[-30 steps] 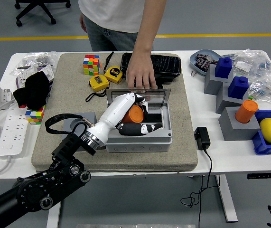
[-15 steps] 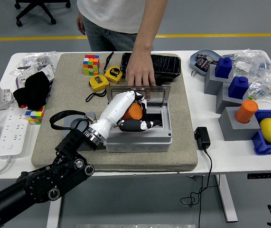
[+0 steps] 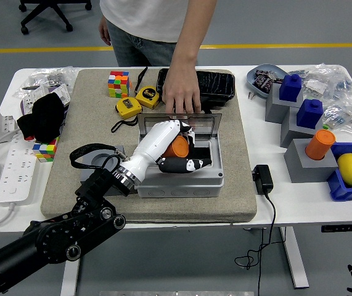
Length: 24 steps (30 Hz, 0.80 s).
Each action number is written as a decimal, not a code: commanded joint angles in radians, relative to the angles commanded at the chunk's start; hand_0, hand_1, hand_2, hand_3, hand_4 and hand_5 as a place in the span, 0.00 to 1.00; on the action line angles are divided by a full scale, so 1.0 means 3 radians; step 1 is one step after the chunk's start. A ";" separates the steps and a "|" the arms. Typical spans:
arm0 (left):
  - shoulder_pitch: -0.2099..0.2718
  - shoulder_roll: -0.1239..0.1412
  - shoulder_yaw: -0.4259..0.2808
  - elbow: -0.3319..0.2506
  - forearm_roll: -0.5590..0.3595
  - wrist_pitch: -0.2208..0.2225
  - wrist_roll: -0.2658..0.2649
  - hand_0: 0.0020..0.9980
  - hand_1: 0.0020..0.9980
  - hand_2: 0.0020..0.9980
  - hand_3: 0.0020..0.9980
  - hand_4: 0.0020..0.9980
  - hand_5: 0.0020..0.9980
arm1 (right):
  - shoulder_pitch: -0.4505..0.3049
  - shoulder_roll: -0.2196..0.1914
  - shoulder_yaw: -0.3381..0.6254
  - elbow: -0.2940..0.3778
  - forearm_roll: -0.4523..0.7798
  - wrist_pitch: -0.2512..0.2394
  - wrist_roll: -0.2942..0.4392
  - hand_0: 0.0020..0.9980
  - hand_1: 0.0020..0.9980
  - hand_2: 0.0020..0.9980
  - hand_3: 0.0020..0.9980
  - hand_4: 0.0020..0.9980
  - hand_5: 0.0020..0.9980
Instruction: Fetch the battery,place it into the box,close the lid of the box
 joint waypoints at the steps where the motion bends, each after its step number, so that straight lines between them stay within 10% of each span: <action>1: 0.0000 0.0001 -0.0004 0.0000 0.0015 -0.0003 -0.0001 0.05 0.00 0.01 0.00 0.95 0.37 | 0.0000 0.0000 -0.0001 0.0000 0.0001 0.0001 0.0001 0.87 0.83 0.79 0.78 1.00 1.00; 24: 0.0022 0.0018 -0.0065 -0.0002 0.0190 -0.0253 0.0061 0.35 0.31 0.26 0.27 1.00 0.43 | -0.0015 0.0001 -0.0008 0.0000 0.0003 0.0008 0.0002 0.87 0.83 0.79 0.78 1.00 1.00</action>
